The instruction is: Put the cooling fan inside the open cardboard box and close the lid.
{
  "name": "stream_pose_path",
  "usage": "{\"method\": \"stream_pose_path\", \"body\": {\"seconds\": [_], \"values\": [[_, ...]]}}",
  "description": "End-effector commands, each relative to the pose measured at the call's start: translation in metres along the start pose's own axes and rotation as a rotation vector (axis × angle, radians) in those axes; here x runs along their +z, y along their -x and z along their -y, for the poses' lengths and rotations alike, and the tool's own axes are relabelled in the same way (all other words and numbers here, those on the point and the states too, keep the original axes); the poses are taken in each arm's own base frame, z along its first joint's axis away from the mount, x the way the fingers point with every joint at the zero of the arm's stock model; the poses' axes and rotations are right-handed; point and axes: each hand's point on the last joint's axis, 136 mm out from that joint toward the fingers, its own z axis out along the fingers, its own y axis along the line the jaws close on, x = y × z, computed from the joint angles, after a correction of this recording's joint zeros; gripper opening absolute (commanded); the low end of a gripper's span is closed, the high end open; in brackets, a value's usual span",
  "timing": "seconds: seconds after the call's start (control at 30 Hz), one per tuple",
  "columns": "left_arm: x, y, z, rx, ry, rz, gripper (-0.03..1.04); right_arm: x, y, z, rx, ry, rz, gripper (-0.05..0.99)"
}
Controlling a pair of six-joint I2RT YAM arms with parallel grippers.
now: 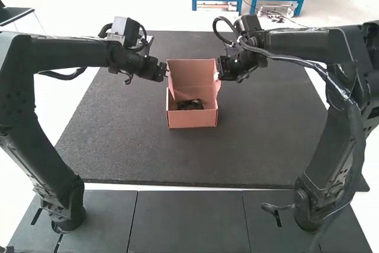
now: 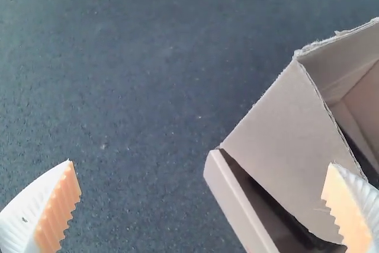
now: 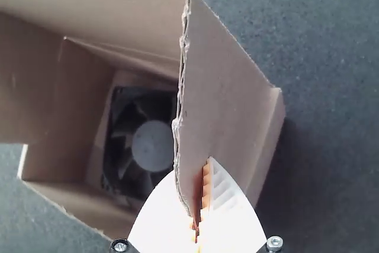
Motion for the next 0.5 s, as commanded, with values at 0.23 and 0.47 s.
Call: {"method": "stream_pose_path", "body": {"seconds": [0.23, 0.47], "values": [[-0.004, 0.013, 0.005, 0.010, -0.021, 0.025, 0.97, 0.012, -0.004, -0.017, 0.075, 0.069, -0.064, -0.02], [-0.009, 0.011, 0.005, 0.009, -0.020, 0.014, 0.97, 0.018, -0.024, -0.018, 0.087, 0.066, -0.142, -0.02]]}}
